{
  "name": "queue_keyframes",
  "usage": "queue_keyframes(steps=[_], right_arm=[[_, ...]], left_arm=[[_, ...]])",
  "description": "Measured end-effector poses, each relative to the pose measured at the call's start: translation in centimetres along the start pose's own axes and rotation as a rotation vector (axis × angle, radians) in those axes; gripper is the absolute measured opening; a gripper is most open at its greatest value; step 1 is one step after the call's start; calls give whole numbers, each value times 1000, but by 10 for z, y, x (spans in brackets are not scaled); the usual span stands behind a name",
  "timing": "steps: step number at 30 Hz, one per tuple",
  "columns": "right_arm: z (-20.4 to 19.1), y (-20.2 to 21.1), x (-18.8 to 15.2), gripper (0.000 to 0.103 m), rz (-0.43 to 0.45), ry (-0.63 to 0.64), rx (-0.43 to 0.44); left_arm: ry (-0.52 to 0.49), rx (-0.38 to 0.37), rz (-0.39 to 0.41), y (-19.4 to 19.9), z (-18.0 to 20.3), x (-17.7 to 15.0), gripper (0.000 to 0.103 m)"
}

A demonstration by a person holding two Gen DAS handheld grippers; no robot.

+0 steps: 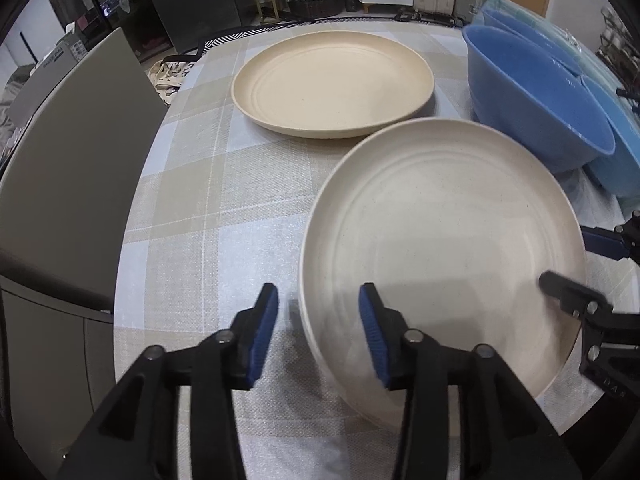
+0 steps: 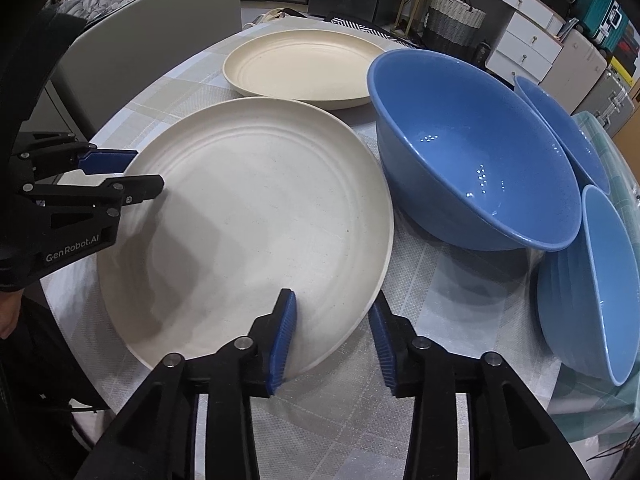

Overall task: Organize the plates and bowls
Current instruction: 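Open both grippers to release the stacked plate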

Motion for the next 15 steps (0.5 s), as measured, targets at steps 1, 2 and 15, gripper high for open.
queue_keyframes(steps=[1, 2, 15], right_arm=[[-1, 2, 2, 50, 7, 4, 3], [-2, 3, 3, 54, 13, 5, 1], [-16, 73, 34, 102, 234, 19, 222]], left_arm=[[12, -8, 4, 1, -1, 1, 48], [27, -17, 11, 4, -4, 2, 49], [199, -129, 152, 54, -41, 20, 102]])
Point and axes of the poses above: each gripper's, at about its wrist camera, not at the fingertips, and y roughly against the way its jaws point, z to its right, x to its top, the point moved 4 cm from there along -y, roughly the way its jaws point, and after that the axes turned 2 degrees about y, right-handed, at the moved point
